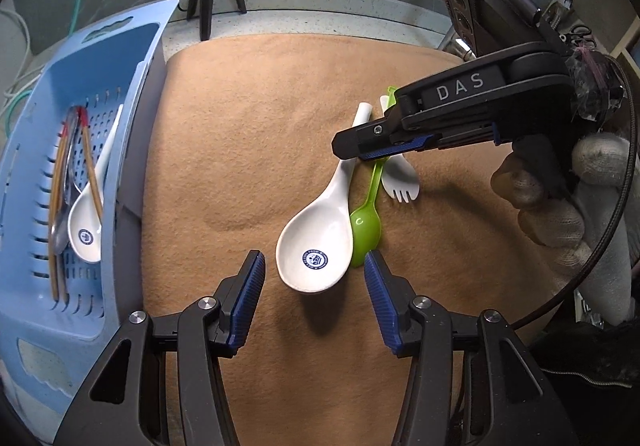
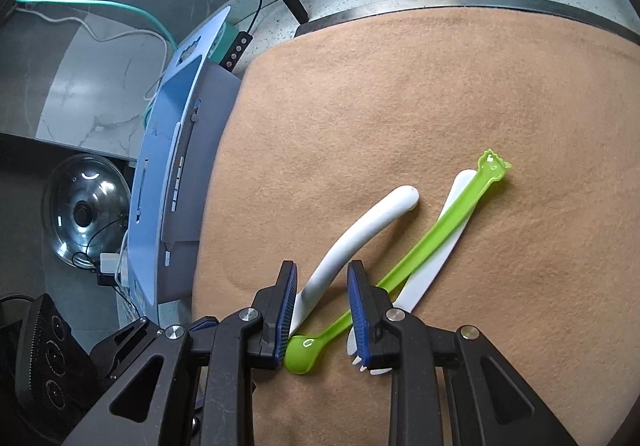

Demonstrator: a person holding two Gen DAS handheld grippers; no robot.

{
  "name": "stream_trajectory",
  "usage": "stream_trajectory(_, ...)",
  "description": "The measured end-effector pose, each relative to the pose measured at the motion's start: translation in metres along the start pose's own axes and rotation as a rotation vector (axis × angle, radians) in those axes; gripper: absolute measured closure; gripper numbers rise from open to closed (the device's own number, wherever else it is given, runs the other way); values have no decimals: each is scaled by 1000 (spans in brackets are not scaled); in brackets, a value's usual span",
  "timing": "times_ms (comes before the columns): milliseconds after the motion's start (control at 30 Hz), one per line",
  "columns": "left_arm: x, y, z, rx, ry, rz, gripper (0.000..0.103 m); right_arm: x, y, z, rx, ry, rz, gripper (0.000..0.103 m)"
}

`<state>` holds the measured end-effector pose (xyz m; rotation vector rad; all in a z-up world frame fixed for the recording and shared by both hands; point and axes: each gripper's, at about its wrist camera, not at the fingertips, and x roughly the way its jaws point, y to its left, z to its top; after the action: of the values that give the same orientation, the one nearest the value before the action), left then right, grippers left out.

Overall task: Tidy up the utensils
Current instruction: 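Lift the white ceramic spoon with the left tool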

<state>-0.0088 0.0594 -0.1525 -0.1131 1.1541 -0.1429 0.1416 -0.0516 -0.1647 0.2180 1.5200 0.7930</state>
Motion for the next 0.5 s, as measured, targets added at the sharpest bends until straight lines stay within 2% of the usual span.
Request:
stream_trajectory(67,2,-2,0,11,4,4,55,0,-1,1,7,2,6,79)
stream_trajectory(200,6,-6,2,30,9,17,65,1,1,3,-8,-2,0,79)
stream_trajectory(300,7,-6,2,30,3,23,65,2,4,2,-15,-1,-2,81)
stream_trajectory(367,6,-6,1,23,-4,27,65,2,4,2,-18,-1,-6,88)
stream_trajectory(500,-4,-4,-3,3,-31,21,65,-3,8,1,-18,-14,18,89)
